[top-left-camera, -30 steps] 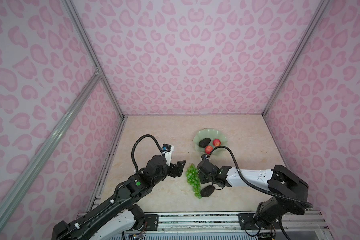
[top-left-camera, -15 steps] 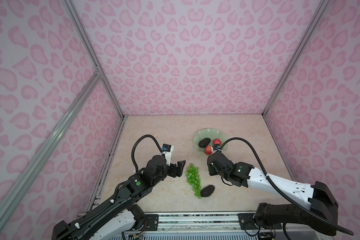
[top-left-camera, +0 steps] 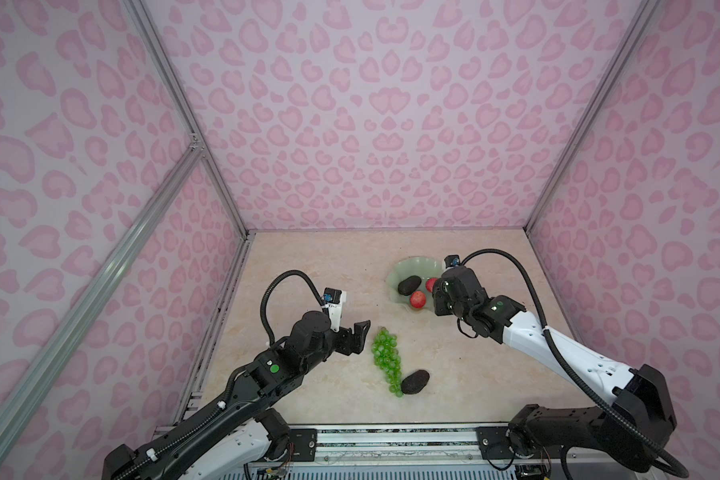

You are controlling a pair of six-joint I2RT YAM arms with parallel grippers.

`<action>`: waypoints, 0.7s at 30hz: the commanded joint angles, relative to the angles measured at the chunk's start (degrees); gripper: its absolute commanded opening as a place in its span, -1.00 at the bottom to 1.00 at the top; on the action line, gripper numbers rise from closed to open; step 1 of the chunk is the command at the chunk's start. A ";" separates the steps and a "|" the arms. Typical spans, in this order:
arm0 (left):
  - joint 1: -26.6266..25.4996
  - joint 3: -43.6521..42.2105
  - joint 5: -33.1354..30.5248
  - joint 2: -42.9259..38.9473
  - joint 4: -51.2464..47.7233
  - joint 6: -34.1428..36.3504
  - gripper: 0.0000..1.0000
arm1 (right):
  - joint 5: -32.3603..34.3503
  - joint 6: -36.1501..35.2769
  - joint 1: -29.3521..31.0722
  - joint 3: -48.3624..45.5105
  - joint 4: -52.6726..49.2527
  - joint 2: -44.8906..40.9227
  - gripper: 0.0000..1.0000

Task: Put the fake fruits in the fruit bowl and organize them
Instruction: 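Place the avocado into the bowl and open the right gripper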

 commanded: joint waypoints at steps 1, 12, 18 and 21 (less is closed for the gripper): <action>0.05 0.01 -0.54 -0.29 0.16 0.13 0.81 | -2.68 -2.90 -2.08 3.06 3.67 4.98 -0.37; 0.10 0.20 -1.26 -1.45 -1.18 0.53 0.81 | -2.96 -17.94 -6.78 24.37 -1.75 28.98 -0.37; 0.29 0.21 -1.60 -1.74 -1.50 0.43 0.81 | -1.11 -25.27 -7.62 32.71 -3.30 39.64 -0.36; 0.31 0.48 -1.87 -1.66 -1.77 0.53 0.81 | -0.51 -26.03 -7.81 34.86 -3.53 42.32 -0.30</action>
